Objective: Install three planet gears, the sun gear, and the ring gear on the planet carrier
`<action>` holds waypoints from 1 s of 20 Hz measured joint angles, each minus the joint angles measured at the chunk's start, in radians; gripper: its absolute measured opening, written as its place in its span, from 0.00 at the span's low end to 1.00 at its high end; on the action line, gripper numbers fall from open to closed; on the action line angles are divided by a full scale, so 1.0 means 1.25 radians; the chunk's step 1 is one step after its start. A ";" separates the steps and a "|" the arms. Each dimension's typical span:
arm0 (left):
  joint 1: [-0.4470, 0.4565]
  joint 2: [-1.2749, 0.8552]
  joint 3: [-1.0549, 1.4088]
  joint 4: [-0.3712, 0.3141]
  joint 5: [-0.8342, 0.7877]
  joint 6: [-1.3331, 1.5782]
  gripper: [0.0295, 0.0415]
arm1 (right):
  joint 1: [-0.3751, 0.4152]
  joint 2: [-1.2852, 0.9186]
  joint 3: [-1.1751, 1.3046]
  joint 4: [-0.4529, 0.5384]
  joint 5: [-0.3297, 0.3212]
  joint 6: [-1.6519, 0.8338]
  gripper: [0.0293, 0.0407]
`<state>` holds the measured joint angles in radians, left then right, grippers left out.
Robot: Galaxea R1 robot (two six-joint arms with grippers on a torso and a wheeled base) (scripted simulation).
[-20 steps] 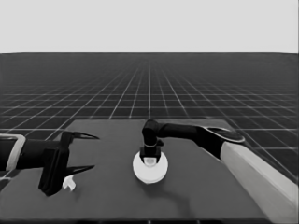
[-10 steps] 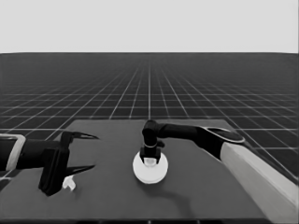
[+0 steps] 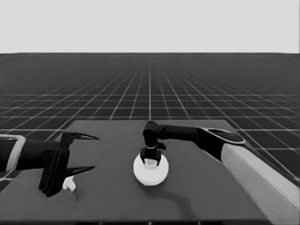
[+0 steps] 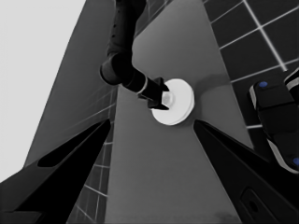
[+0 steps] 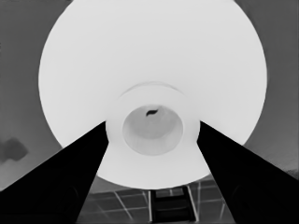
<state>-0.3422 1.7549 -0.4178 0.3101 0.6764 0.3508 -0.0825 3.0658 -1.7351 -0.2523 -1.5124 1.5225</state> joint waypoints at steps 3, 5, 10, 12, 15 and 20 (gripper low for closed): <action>0.000 0.000 0.000 0.000 0.000 0.000 0.75 | 0.000 0.000 0.000 0.000 0.000 0.021 0.49; 0.000 0.000 0.000 0.000 0.000 0.000 0.75 | -0.001 0.000 0.000 0.000 0.000 0.035 0.49; 0.000 0.000 0.000 0.000 0.000 0.000 0.75 | -0.001 0.000 0.000 0.000 0.000 0.070 0.49; 0.000 0.000 0.000 0.000 0.000 0.000 0.75 | -0.001 0.000 0.000 0.000 0.000 0.084 0.49; 0.000 0.000 0.000 0.000 0.000 0.000 0.75 | -0.002 0.000 0.000 0.000 0.000 0.105 0.49; 0.000 0.000 0.000 0.000 0.000 0.000 0.75 | -0.002 0.000 0.000 0.000 0.000 0.140 0.49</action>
<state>-0.3422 1.7549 -0.4178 0.3101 0.6764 0.3508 -0.0847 3.0652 -1.7355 -0.2526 -1.5127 1.6971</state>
